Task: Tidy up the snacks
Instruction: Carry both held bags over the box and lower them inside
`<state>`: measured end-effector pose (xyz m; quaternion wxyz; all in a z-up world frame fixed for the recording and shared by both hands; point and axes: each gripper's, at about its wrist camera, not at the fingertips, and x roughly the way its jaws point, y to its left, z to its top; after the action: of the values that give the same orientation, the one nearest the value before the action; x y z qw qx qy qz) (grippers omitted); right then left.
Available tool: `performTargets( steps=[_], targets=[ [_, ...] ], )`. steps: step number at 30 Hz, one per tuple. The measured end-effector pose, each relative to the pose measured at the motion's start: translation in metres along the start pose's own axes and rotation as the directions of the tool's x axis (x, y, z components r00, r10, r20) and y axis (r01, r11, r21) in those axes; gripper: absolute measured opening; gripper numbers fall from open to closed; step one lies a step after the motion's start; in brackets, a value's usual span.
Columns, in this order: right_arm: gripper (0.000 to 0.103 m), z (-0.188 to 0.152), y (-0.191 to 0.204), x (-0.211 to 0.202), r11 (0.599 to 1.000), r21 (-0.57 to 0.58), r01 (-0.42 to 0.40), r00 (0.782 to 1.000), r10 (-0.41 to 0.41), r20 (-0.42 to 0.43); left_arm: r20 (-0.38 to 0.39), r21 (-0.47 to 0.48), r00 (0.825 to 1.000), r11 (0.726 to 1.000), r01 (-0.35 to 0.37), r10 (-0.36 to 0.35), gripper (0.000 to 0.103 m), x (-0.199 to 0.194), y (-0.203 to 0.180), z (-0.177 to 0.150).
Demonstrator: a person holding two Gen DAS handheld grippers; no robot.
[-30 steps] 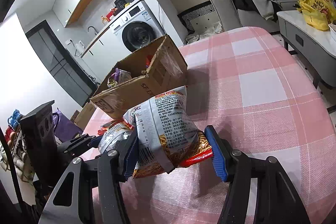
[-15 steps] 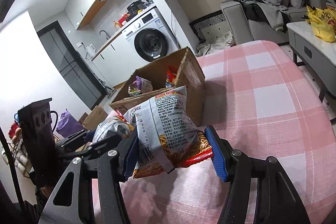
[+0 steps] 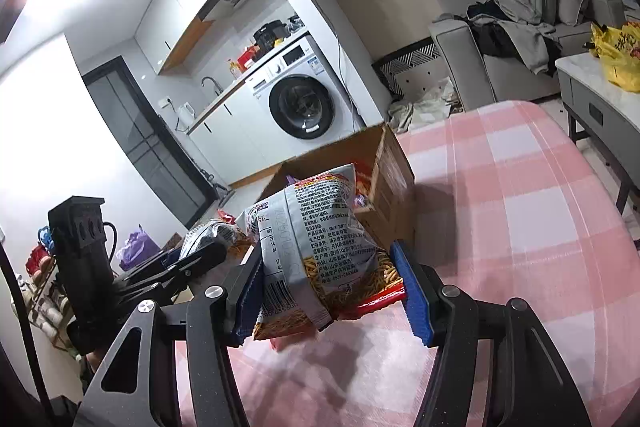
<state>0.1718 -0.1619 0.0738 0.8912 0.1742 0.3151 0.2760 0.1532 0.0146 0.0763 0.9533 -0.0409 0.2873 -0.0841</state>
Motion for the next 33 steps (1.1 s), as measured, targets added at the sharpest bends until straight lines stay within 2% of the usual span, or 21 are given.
performTargets(
  steps=[13, 23, 33],
  targets=[
    [0.061, 0.029, 0.027, 0.024, 1.0, -0.015, 0.001, 1.0, -0.001, 0.02, 0.031, -0.055, 0.999, 0.998, -0.028, 0.03, 0.048, 0.008, 0.04, 0.026],
    [0.061, 0.043, 0.025, 0.046, 1.0, 0.004, 0.001, 1.0, -0.001, 0.029, 0.027, -0.083, 0.998, 0.995, -0.055, 0.058, 0.048, 0.025, 0.066, 0.036],
    [0.061, 0.05, 0.024, 0.067, 1.0, 0.018, 0.001, 0.999, -0.002, 0.039, 0.025, -0.086, 0.997, 0.993, -0.076, 0.078, 0.048, 0.059, 0.068, 0.047]
  ],
)
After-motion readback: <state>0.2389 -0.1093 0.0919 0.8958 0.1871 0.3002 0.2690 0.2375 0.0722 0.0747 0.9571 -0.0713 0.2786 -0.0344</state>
